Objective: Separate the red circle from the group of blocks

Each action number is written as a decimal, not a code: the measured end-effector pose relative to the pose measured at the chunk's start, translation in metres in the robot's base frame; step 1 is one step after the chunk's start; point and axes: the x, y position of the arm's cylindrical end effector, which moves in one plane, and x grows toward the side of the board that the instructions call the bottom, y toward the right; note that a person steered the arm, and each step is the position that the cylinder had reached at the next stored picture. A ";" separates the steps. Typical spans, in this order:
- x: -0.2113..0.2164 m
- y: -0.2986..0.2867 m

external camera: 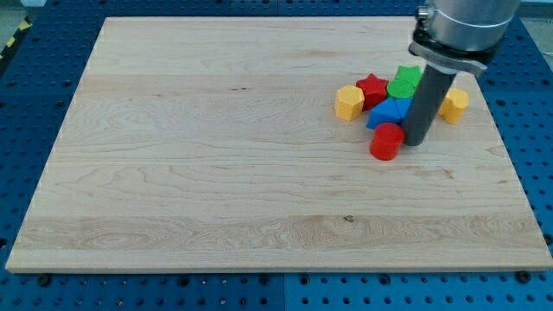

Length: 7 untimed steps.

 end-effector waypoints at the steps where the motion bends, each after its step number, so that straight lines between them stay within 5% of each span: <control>1: 0.008 -0.013; 7: 0.015 -0.266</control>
